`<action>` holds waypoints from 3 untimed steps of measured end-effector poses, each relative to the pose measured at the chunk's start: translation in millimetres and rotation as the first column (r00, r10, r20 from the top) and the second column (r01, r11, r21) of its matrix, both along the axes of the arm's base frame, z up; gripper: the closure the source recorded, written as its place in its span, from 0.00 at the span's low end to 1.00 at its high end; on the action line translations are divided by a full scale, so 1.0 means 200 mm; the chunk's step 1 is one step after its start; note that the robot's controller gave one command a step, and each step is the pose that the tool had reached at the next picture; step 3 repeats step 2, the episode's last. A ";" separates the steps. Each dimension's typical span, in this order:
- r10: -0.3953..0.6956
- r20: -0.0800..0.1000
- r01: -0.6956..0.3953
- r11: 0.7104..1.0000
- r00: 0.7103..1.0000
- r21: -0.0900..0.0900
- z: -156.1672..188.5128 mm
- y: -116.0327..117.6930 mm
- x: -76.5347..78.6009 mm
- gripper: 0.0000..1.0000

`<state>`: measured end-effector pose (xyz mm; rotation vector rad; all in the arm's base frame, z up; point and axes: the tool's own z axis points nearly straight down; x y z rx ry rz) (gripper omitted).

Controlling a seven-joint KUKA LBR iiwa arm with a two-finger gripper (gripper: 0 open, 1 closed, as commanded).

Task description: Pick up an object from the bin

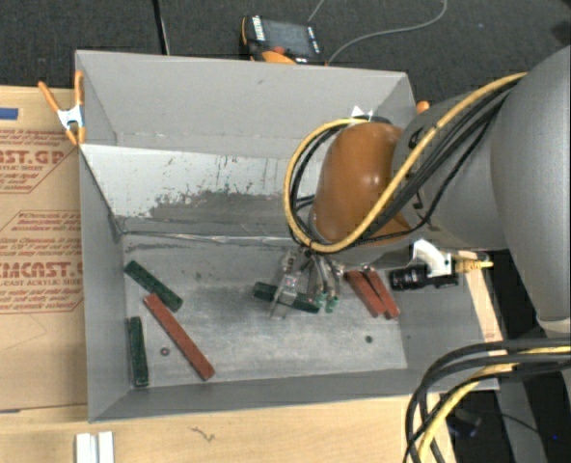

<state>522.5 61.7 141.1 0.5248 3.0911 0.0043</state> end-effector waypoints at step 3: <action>0.002 -0.003 -0.002 1.000 1.000 0.000 0.17 0.01 0.00 1.00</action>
Offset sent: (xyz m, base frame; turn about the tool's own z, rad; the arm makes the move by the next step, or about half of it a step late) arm 0.0000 -0.0001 0.0032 0.0000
